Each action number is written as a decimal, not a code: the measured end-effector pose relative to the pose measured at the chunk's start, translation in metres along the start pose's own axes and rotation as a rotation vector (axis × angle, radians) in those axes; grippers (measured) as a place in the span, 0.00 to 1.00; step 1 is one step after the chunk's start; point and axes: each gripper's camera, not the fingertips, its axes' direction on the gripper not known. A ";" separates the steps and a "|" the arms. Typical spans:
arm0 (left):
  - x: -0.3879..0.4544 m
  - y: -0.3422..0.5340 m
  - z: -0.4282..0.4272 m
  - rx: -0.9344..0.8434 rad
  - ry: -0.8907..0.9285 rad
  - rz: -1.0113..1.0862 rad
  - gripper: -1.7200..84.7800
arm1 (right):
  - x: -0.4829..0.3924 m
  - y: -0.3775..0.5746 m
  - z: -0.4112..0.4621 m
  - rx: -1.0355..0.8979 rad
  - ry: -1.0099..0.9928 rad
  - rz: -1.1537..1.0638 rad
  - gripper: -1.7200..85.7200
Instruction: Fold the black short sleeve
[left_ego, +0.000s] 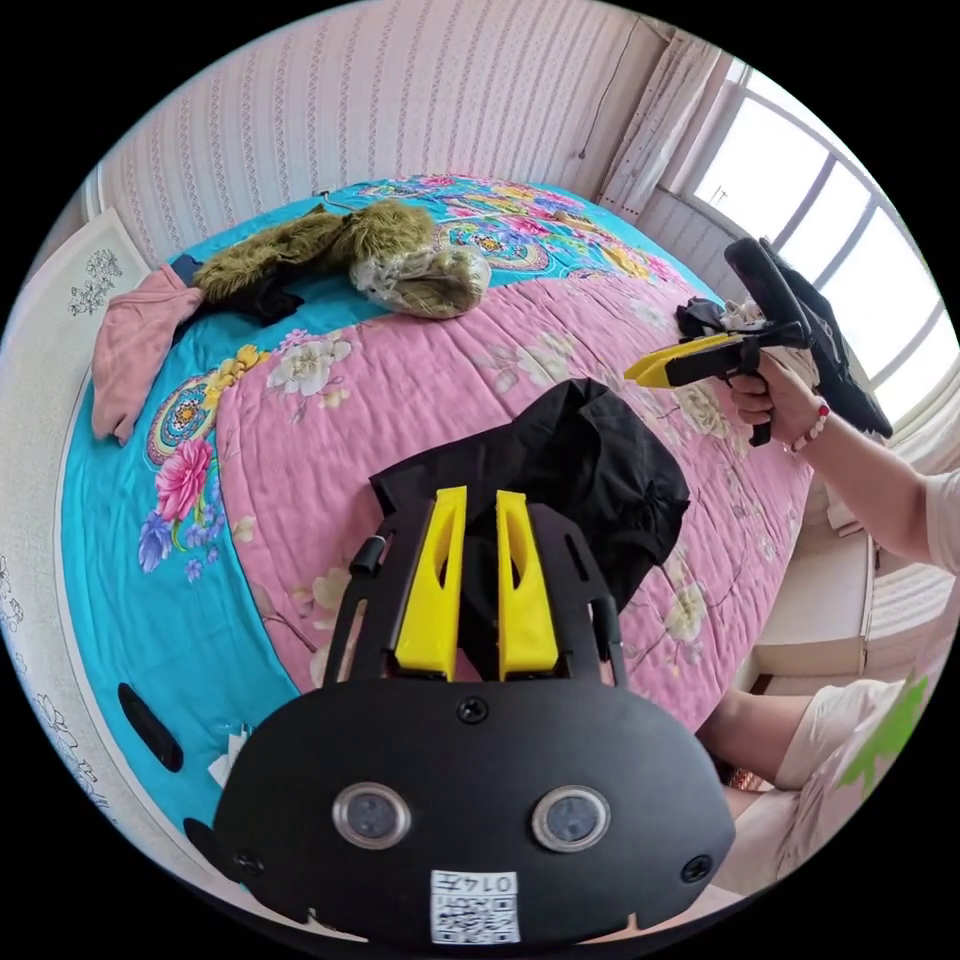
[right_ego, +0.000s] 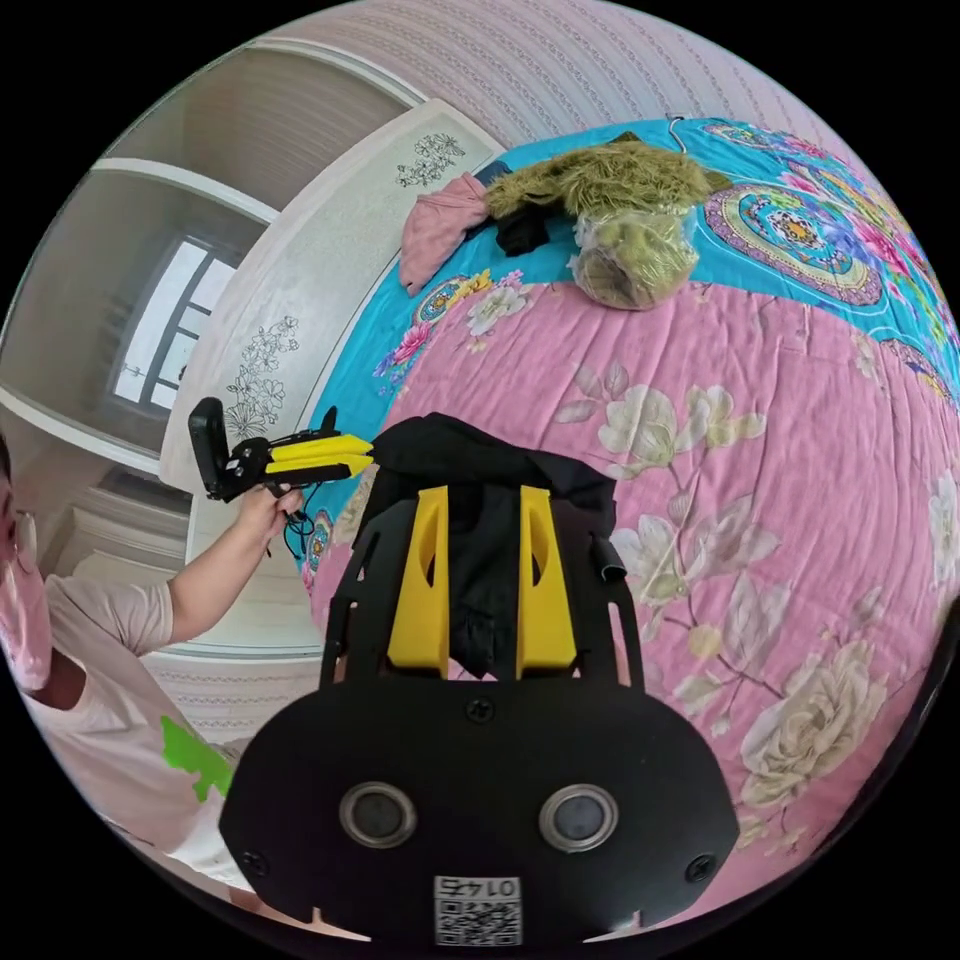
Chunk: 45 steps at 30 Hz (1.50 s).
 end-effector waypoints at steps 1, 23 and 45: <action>0.001 0.009 -0.003 -0.006 0.028 -0.010 0.08 | -0.002 0.006 -0.001 -0.002 0.015 0.000 0.13; -0.059 -0.004 0.025 -0.158 0.062 -0.148 0.20 | 0.016 0.020 0.002 -0.022 0.028 0.123 0.21; -0.151 -0.010 0.079 -0.172 0.384 -0.472 0.21 | 0.039 0.109 -0.013 -0.052 -0.238 0.379 0.24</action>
